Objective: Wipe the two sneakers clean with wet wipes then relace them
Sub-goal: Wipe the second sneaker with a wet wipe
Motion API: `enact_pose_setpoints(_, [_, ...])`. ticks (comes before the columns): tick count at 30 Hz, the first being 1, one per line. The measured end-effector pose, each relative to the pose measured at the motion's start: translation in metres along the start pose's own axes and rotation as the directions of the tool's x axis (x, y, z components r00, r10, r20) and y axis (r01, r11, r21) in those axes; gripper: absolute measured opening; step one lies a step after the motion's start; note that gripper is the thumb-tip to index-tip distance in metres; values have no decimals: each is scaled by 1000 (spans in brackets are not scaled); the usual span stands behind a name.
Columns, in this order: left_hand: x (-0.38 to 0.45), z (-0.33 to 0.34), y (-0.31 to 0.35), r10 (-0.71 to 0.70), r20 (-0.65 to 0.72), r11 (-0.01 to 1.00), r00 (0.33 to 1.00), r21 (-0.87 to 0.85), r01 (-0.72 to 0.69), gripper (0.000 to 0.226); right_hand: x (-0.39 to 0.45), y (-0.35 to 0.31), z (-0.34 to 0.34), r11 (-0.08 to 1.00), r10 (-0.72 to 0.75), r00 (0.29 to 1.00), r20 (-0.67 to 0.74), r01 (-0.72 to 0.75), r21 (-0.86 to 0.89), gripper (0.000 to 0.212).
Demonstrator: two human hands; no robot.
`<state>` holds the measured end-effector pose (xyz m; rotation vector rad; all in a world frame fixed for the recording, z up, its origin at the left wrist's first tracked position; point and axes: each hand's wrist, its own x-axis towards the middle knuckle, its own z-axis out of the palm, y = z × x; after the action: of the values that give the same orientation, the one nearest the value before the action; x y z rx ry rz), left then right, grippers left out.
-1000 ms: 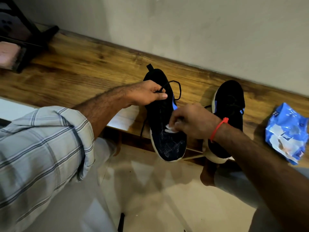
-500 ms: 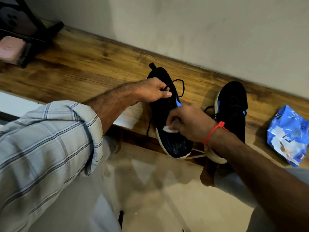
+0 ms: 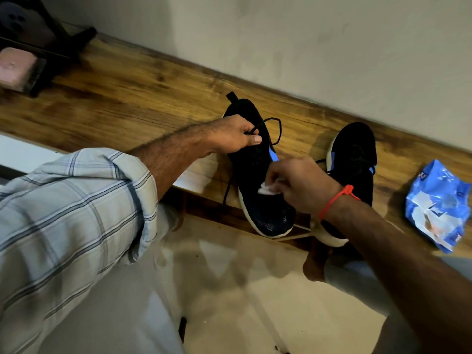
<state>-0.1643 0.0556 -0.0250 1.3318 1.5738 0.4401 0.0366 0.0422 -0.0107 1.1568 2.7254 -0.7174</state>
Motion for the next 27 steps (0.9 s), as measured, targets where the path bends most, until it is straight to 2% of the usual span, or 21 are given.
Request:
enact_pose_setpoints(2, [0,1,0,0,-10,1000,1000,17,0,18,10,2,5,998,-39,952,-303,54,40,8])
enact_pose_setpoints(3, [1,1,-1,1,-17,1000,1000,27,0,19,14,-1,11,995,-67,929,-365,87,39,7])
enact_pose_setpoints(5, [1,1,-2,2,-17,999,1000,40,-2,20,20,-4,24,990,-122,933,-340,137,20,7])
enact_pose_setpoints(7, [0,2,-2,3,-14,999,1000,52,-2,20,17,-5,29,992,-129,973,-191,129,-9,15])
enact_pose_setpoints(9, [1,2,-2,6,-22,998,1000,57,-5,22,4,-5,24,992,-83,994,69,89,-85,18])
enact_pose_setpoints(11, [2,2,-1,12,-23,999,1000,52,-11,23,-10,-5,12,982,-21,942,334,82,-172,20])
enact_pose_setpoints(12, [2,1,-1,15,-21,999,1000,47,-14,23,-16,-3,4,981,4,914,406,74,-177,20])
enact_pose_setpoints(14, [3,1,-2,21,-16,999,1000,35,-20,23,-22,2,-10,992,21,905,426,33,-119,18])
enact_pose_setpoints(15, [3,2,-2,23,-15,999,1000,33,-23,23,-21,4,-15,998,10,933,361,12,-59,17])
enact_pose_setpoints(16, [4,2,-1,25,-16,999,1000,37,-25,23,-16,6,-15,1000,-4,976,217,3,7,16])
enact_pose_setpoints(17, [5,2,-2,25,-21,999,999,45,-24,22,-10,5,-12,997,-10,1000,9,9,72,14])
enact_pose_setpoints(18, [5,2,-2,25,-25,998,999,52,-24,21,-3,2,-6,993,-14,980,-197,36,110,11])
enact_pose_setpoints(19, [5,3,-2,29,-28,998,999,56,-27,18,5,-2,3,993,-33,941,-336,70,99,10])
enact_pose_setpoints(20, [5,3,-2,35,-28,998,999,57,-33,16,11,-7,12,993,-73,918,-391,105,61,10])
enact_pose_setpoints(21, [5,3,-2,40,-29,998,999,58,-38,16,16,-9,22,990,-119,916,-384,141,30,10])
enact_pose_setpoints(22, [4,4,-2,44,-31,997,999,62,-42,15,18,-11,31,986,-149,928,-340,164,15,10])
enact_pose_setpoints(24, [4,4,-5,45,-36,997,998,61,-43,12,13,-14,37,989,-142,976,-163,147,19,14])
enact_pose_setpoints(26, [3,3,-5,48,-26,998,999,42,-47,13,0,-15,31,993,-99,988,118,106,-55,26])
enact_pose_setpoints(27, [2,2,-4,50,-21,998,999,33,-49,14,-6,-15,25,993,-63,965,255,87,-82,31])
